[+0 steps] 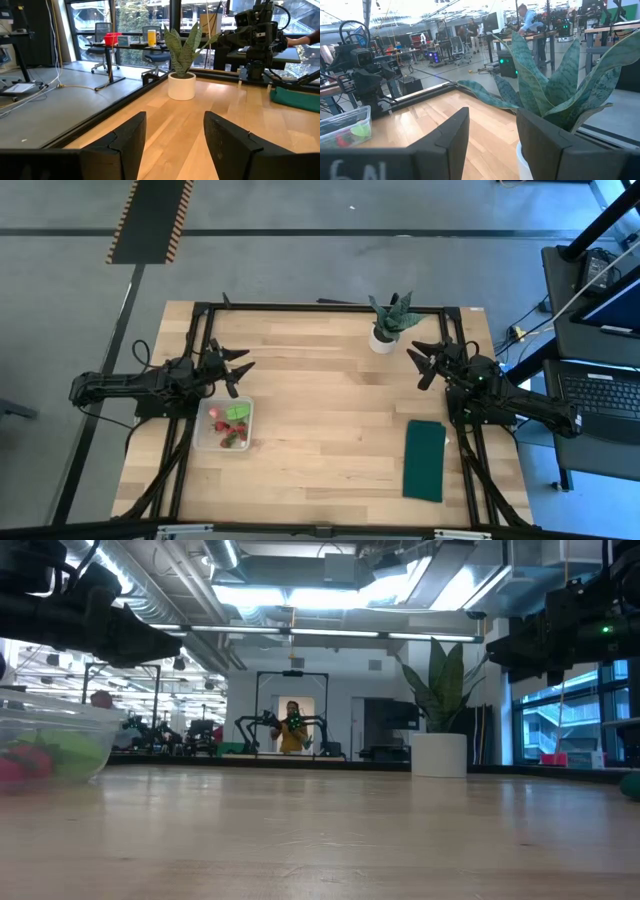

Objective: Pick and placing Produce into tupperware
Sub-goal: Return To Home Position

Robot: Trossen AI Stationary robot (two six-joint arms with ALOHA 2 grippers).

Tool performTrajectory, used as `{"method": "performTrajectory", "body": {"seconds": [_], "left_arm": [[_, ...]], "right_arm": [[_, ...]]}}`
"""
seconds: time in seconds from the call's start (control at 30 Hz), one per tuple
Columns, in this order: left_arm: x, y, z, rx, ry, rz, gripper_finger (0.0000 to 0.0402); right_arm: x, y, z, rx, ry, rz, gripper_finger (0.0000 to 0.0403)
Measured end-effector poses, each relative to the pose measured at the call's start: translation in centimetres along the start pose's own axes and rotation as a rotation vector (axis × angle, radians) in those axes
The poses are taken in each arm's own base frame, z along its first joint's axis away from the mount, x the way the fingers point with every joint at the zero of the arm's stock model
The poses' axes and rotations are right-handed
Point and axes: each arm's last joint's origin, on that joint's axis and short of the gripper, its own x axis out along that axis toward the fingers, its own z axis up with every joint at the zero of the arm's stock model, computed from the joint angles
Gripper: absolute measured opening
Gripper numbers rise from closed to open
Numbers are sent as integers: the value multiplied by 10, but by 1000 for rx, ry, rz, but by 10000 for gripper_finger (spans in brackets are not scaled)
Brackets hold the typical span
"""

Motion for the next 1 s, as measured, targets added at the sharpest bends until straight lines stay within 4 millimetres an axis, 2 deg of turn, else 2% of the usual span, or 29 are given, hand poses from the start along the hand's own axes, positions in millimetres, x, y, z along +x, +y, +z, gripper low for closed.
{"method": "performTrajectory", "body": {"seconds": [1.0], "left_arm": [[0,0,0,0,0,0,191]], "right_arm": [[0,0,0,0,0,0,168]]}}
